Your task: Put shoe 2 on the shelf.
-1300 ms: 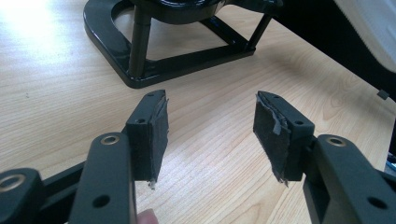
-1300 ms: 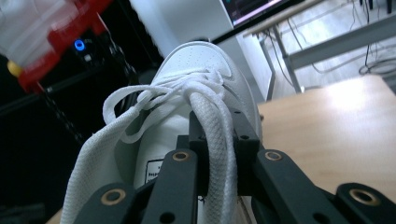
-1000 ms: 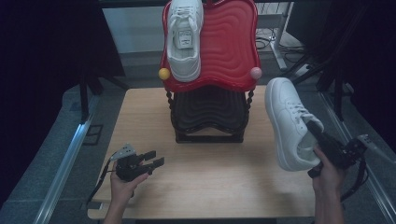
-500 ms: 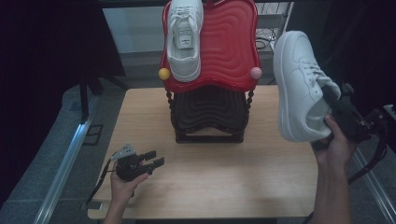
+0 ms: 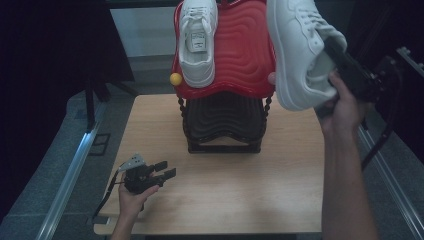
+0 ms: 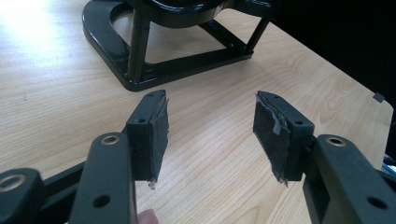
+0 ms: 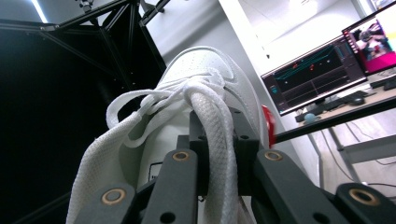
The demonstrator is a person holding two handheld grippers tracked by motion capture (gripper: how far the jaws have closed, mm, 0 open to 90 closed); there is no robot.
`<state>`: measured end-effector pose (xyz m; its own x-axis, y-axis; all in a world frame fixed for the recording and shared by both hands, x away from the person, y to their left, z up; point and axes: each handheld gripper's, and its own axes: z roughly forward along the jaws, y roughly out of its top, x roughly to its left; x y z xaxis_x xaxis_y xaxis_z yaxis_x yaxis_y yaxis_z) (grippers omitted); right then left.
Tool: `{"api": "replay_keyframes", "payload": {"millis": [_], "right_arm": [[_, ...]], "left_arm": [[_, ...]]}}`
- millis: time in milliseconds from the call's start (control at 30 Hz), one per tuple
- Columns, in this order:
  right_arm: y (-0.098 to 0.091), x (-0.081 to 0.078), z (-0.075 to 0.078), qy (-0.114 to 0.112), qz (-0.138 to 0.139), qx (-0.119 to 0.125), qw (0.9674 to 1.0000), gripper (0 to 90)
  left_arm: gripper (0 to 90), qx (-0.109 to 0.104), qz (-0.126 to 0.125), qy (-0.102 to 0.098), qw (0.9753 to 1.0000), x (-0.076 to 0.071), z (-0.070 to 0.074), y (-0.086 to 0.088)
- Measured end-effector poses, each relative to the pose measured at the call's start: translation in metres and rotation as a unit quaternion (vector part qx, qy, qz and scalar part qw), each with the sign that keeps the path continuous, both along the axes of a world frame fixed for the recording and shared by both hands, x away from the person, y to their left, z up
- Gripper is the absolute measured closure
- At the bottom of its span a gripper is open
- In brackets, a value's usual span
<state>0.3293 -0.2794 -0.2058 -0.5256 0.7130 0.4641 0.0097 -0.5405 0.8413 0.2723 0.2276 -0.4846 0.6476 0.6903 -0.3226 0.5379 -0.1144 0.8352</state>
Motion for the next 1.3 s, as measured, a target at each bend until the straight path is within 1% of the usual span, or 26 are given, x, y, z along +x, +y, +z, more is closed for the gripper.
{"api": "replay_keyframes", "payload": {"millis": [67,100,167,233,333,400,433,633,733,900,967,1000,1033,1100,1167,1200,1267,1300], "right_arm": [[0.014,0.011,0.009,0.004,-0.001,0.000,1.0000,82.8],[0.024,0.019,0.016,0.009,-0.006,0.000,0.9999,82.8],[0.035,0.027,0.021,0.010,-0.009,-0.004,0.9999,82.8],[0.050,0.040,0.025,0.014,-0.014,-0.009,0.9998,82.8],[0.065,0.057,0.024,0.021,-0.017,-0.010,0.9996,82.8],[0.075,0.066,0.021,0.026,-0.028,-0.018,0.9991,82.7],[0.080,0.071,0.019,0.027,-0.036,-0.026,0.9987,82.7],[0.090,0.088,0.006,0.037,-0.057,-0.043,0.9968,82.6],[0.093,0.092,0.000,0.037,-0.064,-0.051,0.9959,82.4],[0.100,0.093,-0.006,0.033,-0.081,-0.088,0.9922,81.1],[0.101,0.093,-0.008,0.031,-0.083,-0.098,0.9912,78.0],[0.102,0.093,-0.008,0.029,-0.079,-0.102,0.9913,74.4],[0.103,0.092,-0.007,0.024,-0.073,-0.112,0.9907,69.4],[0.105,0.091,-0.006,0.018,-0.059,-0.118,0.9911,60.1],[0.103,0.090,-0.004,0.014,-0.038,-0.111,0.9930,51.5],[0.101,0.088,-0.002,0.015,-0.027,-0.103,0.9942,49.1],[0.096,0.083,-0.001,0.004,-0.020,-0.096,0.9952,48.2],[0.092,0.079,0.000,0.000,-0.018,-0.098,0.9950,47.6]], "left_arm": [[45.8,-0.003,0.000,-0.002,1.0000,0.001,0.000,0.000],[45.8,-0.004,0.000,-0.002,1.0000,0.001,0.000,0.000],[45.8,-0.006,-0.002,-0.002,1.0000,0.001,0.001,0.001],[45.8,-0.007,-0.002,-0.002,1.0000,0.001,0.001,0.001],[45.8,-0.010,-0.003,-0.003,0.9999,0.000,0.002,0.002],[45.8,-0.010,-0.004,-0.005,0.9999,0.000,0.003,0.003],[45.8,-0.013,-0.003,-0.004,0.9999,0.000,0.003,0.003],[45.8,-0.013,-0.004,-0.005,0.9999,0.001,0.003,0.004],[45.8,-0.012,-0.005,-0.004,0.9999,0.001,0.002,0.003],[45.8,-0.012,-0.004,-0.003,0.9999,0.000,0.002,0.002],[45.8,-0.011,-0.004,-0.003,0.9999,0.000,0.002,0.002],[45.8,-0.011,-0.003,-0.003,0.9999,0.000,0.002,0.002],[45.8,-0.011,-0.002,-0.004,0.9999,0.000,0.002,0.002],[45.8,-0.013,-0.002,-0.004,0.9999,0.000,0.002,0.002],[45.8,-0.012,-0.002,-0.004,0.9999,-0.001,0.003,0.003],[45.8,-0.012,-0.002,-0.004,0.9999,-0.001,0.003,0.003],[45.8,-0.013,-0.003,-0.005,0.9999,-0.001,0.003,0.003],[45.8,-0.013,-0.003,-0.005,0.9999,-0.001,0.003,0.003]]}}
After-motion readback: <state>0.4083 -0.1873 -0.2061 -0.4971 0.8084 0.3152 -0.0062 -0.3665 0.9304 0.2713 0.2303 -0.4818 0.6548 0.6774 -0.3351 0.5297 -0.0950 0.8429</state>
